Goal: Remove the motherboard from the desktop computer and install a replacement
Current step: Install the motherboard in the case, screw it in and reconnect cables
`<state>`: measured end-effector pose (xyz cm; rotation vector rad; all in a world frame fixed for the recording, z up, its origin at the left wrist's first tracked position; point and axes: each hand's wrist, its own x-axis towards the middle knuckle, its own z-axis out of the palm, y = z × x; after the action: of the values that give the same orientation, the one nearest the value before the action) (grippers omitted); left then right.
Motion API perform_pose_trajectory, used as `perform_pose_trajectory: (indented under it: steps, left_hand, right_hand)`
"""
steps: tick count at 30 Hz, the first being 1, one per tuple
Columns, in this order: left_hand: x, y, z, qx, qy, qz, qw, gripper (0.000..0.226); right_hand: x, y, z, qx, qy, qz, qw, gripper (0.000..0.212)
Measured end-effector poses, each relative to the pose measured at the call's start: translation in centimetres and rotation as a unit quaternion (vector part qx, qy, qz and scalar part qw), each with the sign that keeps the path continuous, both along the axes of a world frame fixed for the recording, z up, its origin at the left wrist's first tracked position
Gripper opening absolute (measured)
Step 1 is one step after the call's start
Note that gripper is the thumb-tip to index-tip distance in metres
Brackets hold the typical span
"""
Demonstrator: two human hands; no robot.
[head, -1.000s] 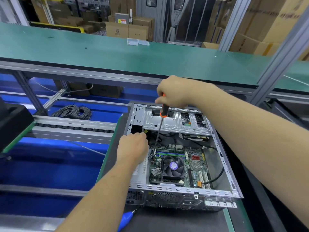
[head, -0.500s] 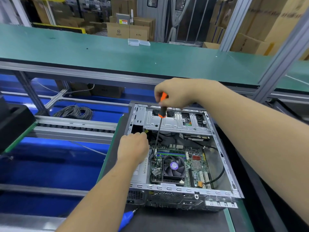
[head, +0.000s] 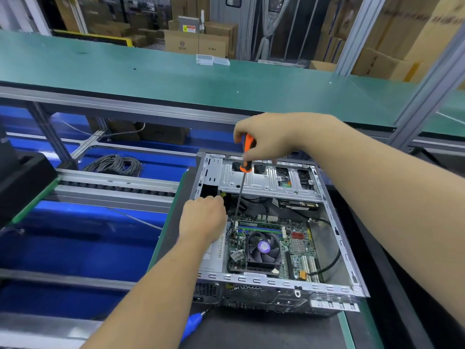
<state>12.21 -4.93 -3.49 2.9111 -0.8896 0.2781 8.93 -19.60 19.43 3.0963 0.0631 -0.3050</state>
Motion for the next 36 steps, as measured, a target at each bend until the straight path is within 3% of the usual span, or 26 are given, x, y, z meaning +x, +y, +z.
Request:
perform_pose_trajectory:
  steps: [2, 5, 7, 9, 12, 16, 19, 23, 27, 30, 32, 34, 36]
  left_hand:
    - [0.0, 0.0, 0.0, 0.003, -0.002, 0.0, 1.0, 0.026]
    - [0.0, 0.0, 0.1, 0.004, 0.0, 0.002, 1.0, 0.023]
    - [0.0, 0.0, 0.1, 0.001, -0.002, 0.003, 1.0, 0.027]
    - [0.1, -0.1, 0.0, -0.004, 0.0, -0.001, 1.0, 0.031]
    - [0.1, -0.1, 0.0, -0.005, 0.001, 0.003, 1.0, 0.032]
    - [0.0, 0.0, 0.0, 0.014, -0.001, 0.008, 1.0, 0.03]
    - [-0.8, -0.6, 0.8, 0.019, 0.0, 0.007, 1.0, 0.031]
    - [-5.2, -5.0, 3.2, -0.052, 0.135, -0.007, 0.989, 0.015]
    - [-8.0, -8.1, 1.8, -0.075, 0.358, 0.055, 0.929, 0.019]
    - [-7.5, -7.6, -0.3, -0.113, 0.412, 0.136, 0.894, 0.04]
    - [-7.0, -7.3, -1.0, -0.143, 0.455, 0.156, 0.865, 0.022]
    - [-6.5, -7.1, -1.0, -0.206, 0.508, 0.166, 0.82, 0.013]
    - [-5.8, -7.2, -1.4, -0.265, 0.544, 0.168, 0.778, 0.028]
  right_hand:
    - [0.0, 0.0, 0.0, -0.005, -0.004, -0.019, 1.0, 0.036]
    - [-0.1, -0.1, 0.0, 0.026, 0.01, 0.025, 0.999, 0.015]
    - [-0.3, -0.1, 0.1, 0.055, 0.021, -0.003, 0.998, 0.034]
    - [-0.2, -0.2, -0.2, 0.016, -0.015, -0.016, 1.0, 0.04]
    - [-0.2, -0.3, -0.4, 0.035, -0.017, 0.032, 0.999, 0.017]
    - [-0.3, 0.0, -0.2, -0.004, -0.043, -0.002, 0.999, 0.039]
    - [-0.1, -0.2, -0.7, 0.029, -0.051, 0.03, 0.998, 0.016]
    - [-0.2, -0.1, -0.8, 0.018, -0.065, 0.008, 0.998, 0.032]
    - [-0.2, -0.5, -0.7, 0.071, -0.056, 0.022, 0.996, 0.004]
    - [0.0, -0.7, -1.3, 0.081, -0.066, 0.009, 0.995, 0.012]
    - [0.1, -0.8, -1.6, 0.059, -0.085, -0.015, 0.995, 0.034]
    - [0.3, -0.9, -1.8, 0.05, -0.1, -0.004, 0.994, 0.03]
    - [0.3, -1.1, -1.7, 0.064, -0.097, 0.017, 0.993, 0.017]
